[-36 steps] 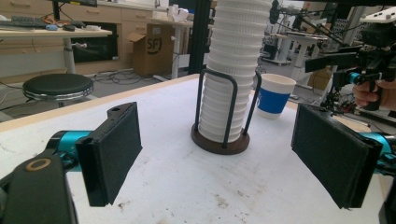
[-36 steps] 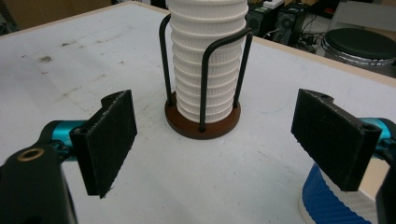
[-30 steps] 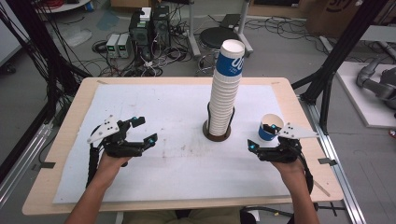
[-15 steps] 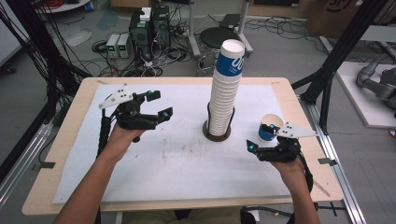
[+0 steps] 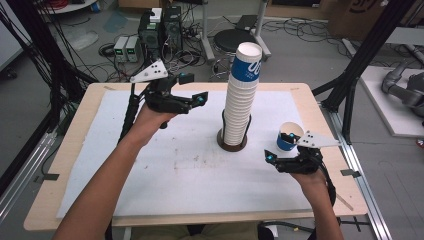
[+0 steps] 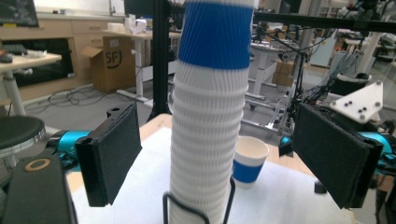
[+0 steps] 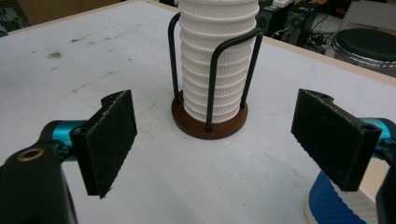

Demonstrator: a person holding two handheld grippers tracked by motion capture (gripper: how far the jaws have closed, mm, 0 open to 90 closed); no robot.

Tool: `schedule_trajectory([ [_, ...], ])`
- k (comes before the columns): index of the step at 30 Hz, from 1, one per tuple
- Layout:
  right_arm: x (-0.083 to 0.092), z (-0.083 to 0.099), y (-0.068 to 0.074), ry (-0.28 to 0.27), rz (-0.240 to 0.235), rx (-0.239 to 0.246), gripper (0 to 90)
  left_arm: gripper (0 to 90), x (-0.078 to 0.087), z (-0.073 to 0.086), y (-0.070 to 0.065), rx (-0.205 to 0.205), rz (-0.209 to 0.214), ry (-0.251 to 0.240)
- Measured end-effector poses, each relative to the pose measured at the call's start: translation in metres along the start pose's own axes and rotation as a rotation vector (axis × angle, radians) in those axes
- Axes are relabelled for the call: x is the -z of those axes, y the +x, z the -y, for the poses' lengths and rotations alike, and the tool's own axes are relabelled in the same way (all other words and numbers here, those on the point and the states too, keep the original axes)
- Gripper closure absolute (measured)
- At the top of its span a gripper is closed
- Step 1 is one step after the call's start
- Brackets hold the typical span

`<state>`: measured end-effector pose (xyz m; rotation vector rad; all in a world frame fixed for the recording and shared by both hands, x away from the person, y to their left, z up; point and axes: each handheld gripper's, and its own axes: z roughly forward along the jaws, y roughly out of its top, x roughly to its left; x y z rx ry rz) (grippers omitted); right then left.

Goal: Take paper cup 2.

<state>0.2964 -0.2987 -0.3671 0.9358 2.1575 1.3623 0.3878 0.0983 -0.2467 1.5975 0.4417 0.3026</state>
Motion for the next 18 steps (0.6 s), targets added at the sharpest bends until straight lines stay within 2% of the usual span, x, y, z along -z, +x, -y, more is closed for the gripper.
schedule_trajectory([
  [4, -0.003, 0.0, 0.0, 0.013, -0.008, 0.0, 14.4, 15.5, -0.016, -0.022, 0.002, -0.018, 0.016, 0.002],
  [9, -0.004, 0.0, 0.0, 0.014, -0.017, 0.001, 14.4, 15.5, -0.034, -0.045, 0.006, -0.019, 0.023, 0.018],
  [13, -0.003, 0.001, -0.001, 0.013, -0.017, -0.003, 14.4, 15.5, -0.047, -0.06, 0.008, -0.022, 0.035, 0.042],
  [18, -0.004, 0.001, -0.002, 0.014, -0.018, -0.005, 14.4, 15.5, -0.064, -0.072, 0.006, -0.022, 0.036, 0.064],
])
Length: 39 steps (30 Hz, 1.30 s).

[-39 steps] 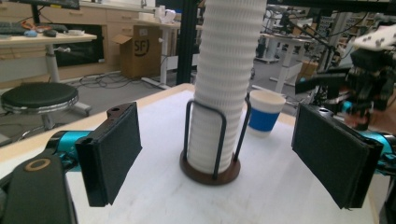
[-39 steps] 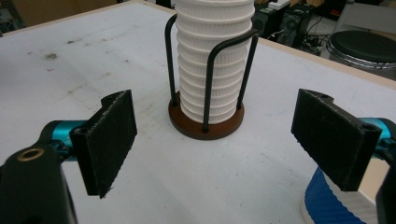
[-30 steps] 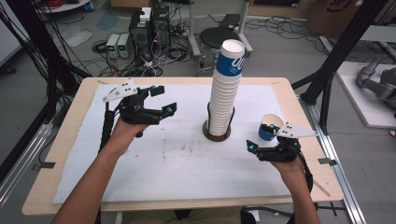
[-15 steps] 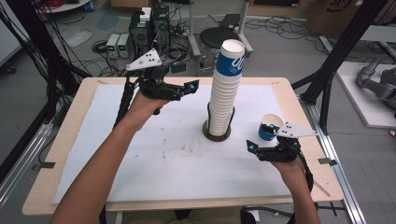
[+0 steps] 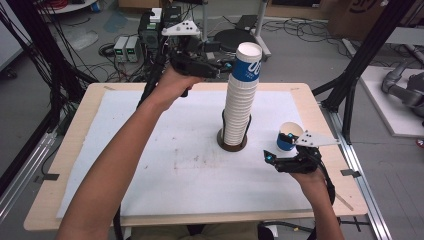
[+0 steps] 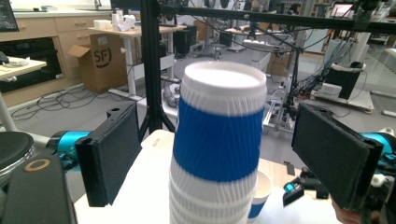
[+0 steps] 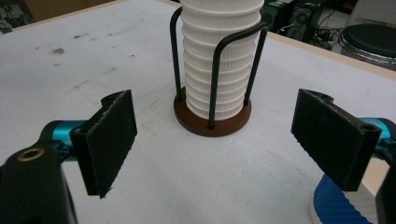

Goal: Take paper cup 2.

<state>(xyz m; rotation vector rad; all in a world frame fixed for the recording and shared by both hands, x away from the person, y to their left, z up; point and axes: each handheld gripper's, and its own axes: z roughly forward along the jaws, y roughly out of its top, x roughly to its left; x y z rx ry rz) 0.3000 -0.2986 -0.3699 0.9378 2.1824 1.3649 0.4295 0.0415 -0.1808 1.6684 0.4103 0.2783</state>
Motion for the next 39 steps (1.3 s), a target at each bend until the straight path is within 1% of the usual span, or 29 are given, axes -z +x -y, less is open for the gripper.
schedule_trajectory([
  [2, 0.0, 0.0, 0.0, 0.0, -0.004, -0.001, 14.4, 15.5, -0.008, -0.005, -0.001, -0.006, 0.002, 0.009],
  [5, -0.001, 0.0, 0.0, 0.0, -0.006, 0.0, 14.4, 15.5, -0.017, -0.009, -0.001, -0.007, -0.011, 0.023],
  [7, -0.001, 0.0, -0.001, -0.001, -0.007, 0.002, 14.4, 15.5, -0.023, -0.011, -0.001, 0.001, -0.015, 0.021],
  [10, 0.0, 0.0, -0.001, 0.0, -0.01, 0.0, 14.4, 15.5, -0.03, -0.014, -0.004, 0.002, -0.004, 0.029],
  [13, 0.0, 0.0, -0.001, -0.002, -0.009, -0.002, 14.4, 15.5, -0.039, -0.015, -0.007, -0.006, -0.002, 0.057],
  [16, 0.001, 0.0, -0.002, -0.004, -0.008, -0.001, 14.4, 15.9, -0.045, -0.015, -0.007, -0.004, -0.01, 0.068],
  [20, 0.002, 0.001, -0.002, -0.006, -0.007, -0.004, 14.4, 20.8, -0.051, -0.012, -0.006, -0.008, -0.031, 0.097],
  [22, 0.004, 0.001, -0.003, -0.007, -0.005, -0.006, 14.4, 22.5, -0.052, -0.011, -0.007, -0.003, -0.026, 0.09],
  [25, 0.005, 0.002, -0.003, -0.009, 0.0, -0.009, 14.4, 28.6, -0.052, -0.012, -0.007, -0.008, -0.015, 0.084],
  [31, 0.004, 0.002, -0.003, -0.007, -0.002, -0.008, 14.4, 29.6, -0.051, -0.014, -0.008, 0.003, -0.022, 0.095],
  [33, 0.004, 0.002, -0.003, -0.003, -0.004, -0.012, 14.4, 29.9, -0.05, -0.015, -0.008, -0.002, -0.022, 0.101],
  [39, 0.002, 0.003, -0.003, -0.001, -0.004, -0.012, 14.4, 30.4, -0.043, -0.024, -0.008, 0.011, -0.013, 0.043],
])
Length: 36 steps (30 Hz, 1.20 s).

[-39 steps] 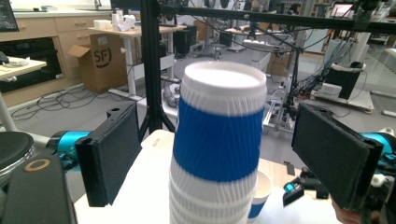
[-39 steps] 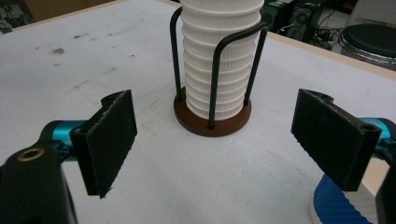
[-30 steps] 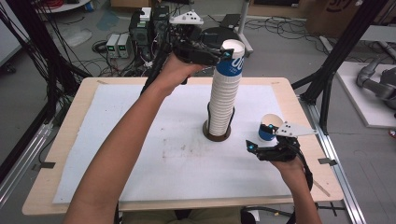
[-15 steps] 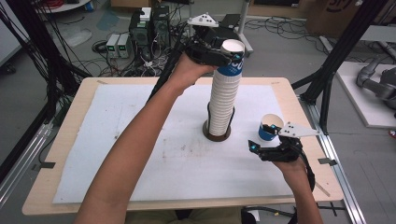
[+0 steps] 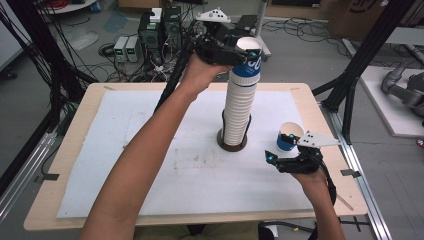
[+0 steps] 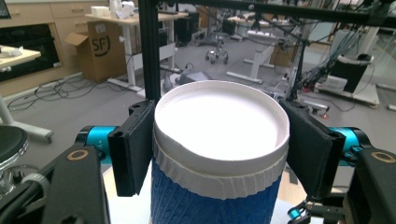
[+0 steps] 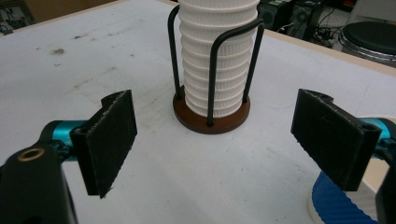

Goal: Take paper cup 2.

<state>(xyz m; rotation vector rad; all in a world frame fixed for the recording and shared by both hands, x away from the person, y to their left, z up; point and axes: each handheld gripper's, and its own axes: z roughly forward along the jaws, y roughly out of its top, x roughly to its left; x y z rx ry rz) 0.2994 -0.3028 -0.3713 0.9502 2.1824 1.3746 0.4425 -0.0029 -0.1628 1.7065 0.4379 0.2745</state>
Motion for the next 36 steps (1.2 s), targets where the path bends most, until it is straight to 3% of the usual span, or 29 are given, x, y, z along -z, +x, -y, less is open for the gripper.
schedule_trajectory([
  [5, 0.0, 0.0, 0.0, 0.0, -0.002, 0.001, 14.4, 30.5, 0.009, -0.01, -0.001, 0.017, 0.006, -0.051],
  [12, -0.002, 0.002, 0.0, 0.003, -0.005, -0.004, 14.4, 30.7, 0.023, -0.025, -0.005, 0.004, 0.001, -0.1],
  [16, -0.003, 0.002, 0.0, 0.005, -0.006, -0.004, 14.4, 30.9, 0.037, -0.033, -0.003, 0.001, 0.008, -0.137],
  [23, -0.005, 0.003, 0.001, 0.015, -0.014, -0.005, 14.4, 30.9, 0.062, -0.037, 0.002, 0.003, -0.014, -0.173],
  [30, -0.007, 0.003, 0.003, 0.014, -0.018, -0.011, 14.5, 30.9, 0.087, -0.03, 0.006, -0.027, -0.036, -0.163],
  [36, -0.008, 0.004, 0.004, 0.006, -0.021, -0.018, 14.5, 30.8, 0.111, -0.004, 0.011, -0.036, -0.05, -0.141],
])
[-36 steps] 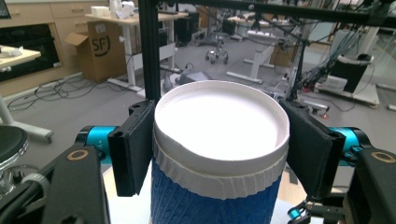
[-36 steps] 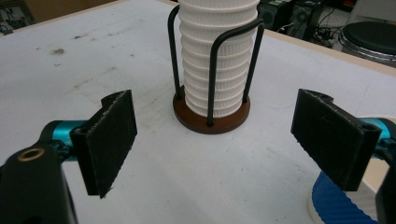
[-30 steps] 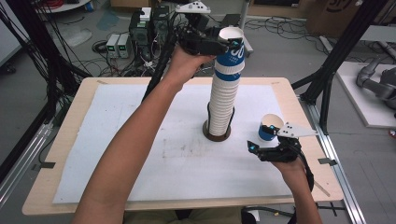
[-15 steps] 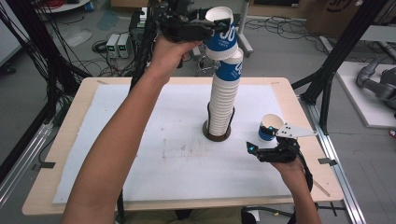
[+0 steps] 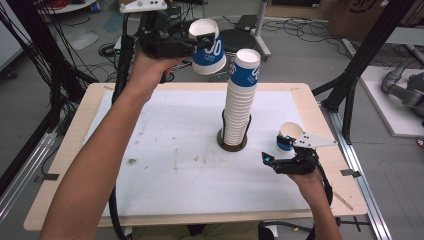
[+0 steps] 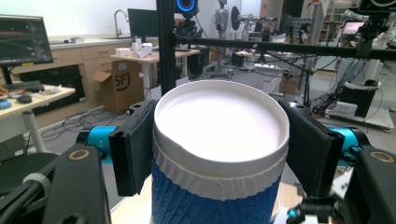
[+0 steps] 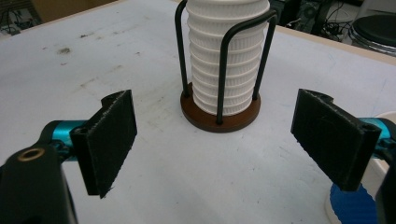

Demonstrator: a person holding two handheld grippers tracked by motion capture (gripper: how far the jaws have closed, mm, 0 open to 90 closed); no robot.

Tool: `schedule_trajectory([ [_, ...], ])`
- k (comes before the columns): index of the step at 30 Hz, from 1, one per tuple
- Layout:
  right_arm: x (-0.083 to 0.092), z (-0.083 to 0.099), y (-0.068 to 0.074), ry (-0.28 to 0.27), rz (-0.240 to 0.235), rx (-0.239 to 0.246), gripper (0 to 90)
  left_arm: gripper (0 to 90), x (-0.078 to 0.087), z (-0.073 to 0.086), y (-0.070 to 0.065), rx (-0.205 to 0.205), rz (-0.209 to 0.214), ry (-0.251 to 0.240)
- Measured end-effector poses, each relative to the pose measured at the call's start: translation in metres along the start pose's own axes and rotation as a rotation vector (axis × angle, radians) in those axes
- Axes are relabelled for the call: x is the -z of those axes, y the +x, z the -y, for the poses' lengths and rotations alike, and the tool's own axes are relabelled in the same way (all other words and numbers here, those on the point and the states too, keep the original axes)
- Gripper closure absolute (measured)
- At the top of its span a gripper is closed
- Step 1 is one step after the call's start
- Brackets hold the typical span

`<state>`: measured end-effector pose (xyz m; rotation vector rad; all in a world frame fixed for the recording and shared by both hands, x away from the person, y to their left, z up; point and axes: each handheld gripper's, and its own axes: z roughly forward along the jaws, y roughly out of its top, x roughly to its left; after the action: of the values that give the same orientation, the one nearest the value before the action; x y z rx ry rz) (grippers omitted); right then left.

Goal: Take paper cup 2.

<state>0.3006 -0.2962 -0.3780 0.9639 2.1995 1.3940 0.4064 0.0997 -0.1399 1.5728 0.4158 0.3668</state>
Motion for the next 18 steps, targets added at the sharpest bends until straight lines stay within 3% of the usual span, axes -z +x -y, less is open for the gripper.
schedule_trajectory([
  [9, -0.004, 0.0, 0.003, 0.003, -0.007, -0.002, 14.5, 30.8, 0.032, 0.042, 0.005, 0.009, 0.007, 0.038],
  [18, -0.006, 0.001, 0.006, -0.014, -0.008, 0.017, 14.5, 30.7, 0.053, 0.073, -0.004, -0.039, 0.006, 0.081],
])
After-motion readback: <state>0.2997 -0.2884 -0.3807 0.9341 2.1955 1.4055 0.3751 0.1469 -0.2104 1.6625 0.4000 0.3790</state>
